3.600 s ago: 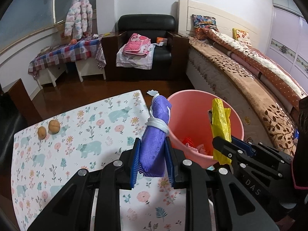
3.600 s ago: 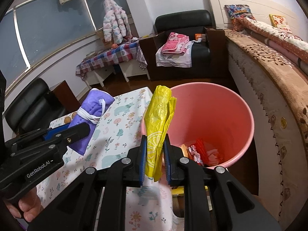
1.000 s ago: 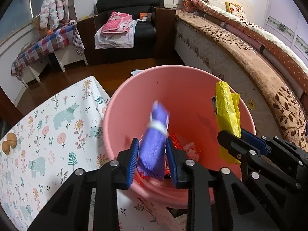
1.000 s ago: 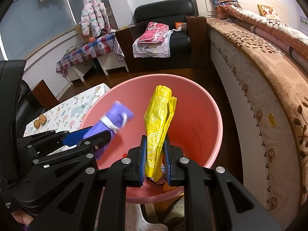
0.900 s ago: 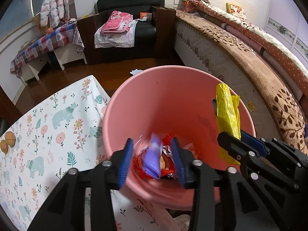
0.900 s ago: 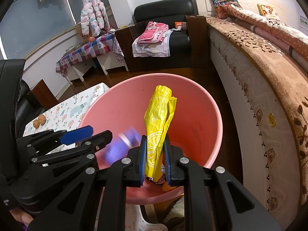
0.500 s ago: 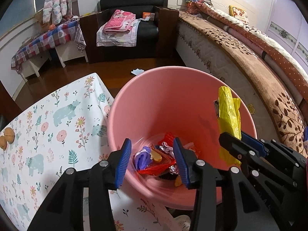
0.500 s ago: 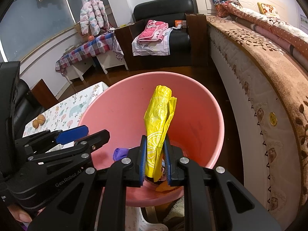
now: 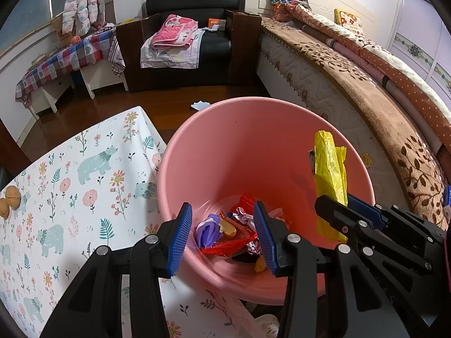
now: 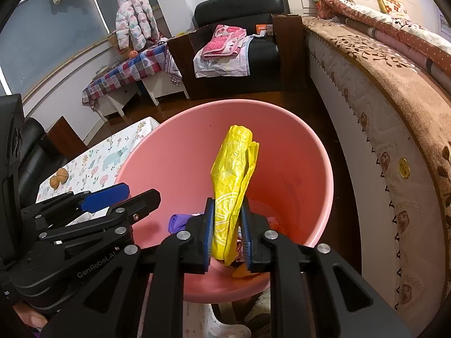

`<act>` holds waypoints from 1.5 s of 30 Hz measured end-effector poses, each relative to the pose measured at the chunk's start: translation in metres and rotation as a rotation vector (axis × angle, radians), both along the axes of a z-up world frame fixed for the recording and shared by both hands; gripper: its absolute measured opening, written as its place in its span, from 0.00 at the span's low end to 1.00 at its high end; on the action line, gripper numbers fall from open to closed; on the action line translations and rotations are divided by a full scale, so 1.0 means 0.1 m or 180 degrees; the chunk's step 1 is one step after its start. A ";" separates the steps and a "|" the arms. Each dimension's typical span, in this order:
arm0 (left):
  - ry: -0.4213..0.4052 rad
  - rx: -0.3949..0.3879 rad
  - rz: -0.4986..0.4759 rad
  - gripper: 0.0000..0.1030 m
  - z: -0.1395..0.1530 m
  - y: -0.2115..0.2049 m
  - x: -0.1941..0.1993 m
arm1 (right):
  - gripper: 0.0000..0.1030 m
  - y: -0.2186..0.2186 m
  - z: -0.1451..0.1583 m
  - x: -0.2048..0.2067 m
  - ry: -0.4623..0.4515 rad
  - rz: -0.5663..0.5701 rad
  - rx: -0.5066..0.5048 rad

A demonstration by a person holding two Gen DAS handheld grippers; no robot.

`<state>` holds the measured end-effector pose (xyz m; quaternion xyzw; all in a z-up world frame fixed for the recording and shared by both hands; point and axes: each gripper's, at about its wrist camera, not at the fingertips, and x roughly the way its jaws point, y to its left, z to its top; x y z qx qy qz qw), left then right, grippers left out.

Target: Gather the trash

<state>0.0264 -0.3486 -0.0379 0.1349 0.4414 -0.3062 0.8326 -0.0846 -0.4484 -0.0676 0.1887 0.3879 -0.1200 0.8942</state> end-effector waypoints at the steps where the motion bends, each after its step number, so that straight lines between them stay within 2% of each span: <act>1: 0.0001 -0.0001 0.0000 0.43 0.00 0.00 0.00 | 0.18 0.00 0.00 0.00 0.0002 -0.0003 0.0003; 8: 0.0001 -0.0016 0.0014 0.44 0.02 0.00 -0.01 | 0.19 -0.03 -0.02 -0.01 0.0015 -0.0030 0.0047; 11: -0.0003 -0.0026 0.0016 0.44 0.03 0.02 -0.01 | 0.27 -0.04 -0.02 -0.03 0.0006 -0.0038 0.0070; 13: -0.0006 -0.0031 0.0015 0.43 0.04 0.03 -0.01 | 0.30 -0.03 -0.02 -0.03 -0.0002 -0.0035 0.0081; 24: -0.0026 -0.0078 0.0048 0.43 0.10 0.10 -0.05 | 0.30 -0.03 0.06 -0.10 -0.0042 -0.0054 0.0030; 45: -0.0216 -0.0292 0.0195 0.43 0.39 0.45 -0.28 | 0.30 0.35 0.38 -0.36 -0.0251 -0.0030 -0.0264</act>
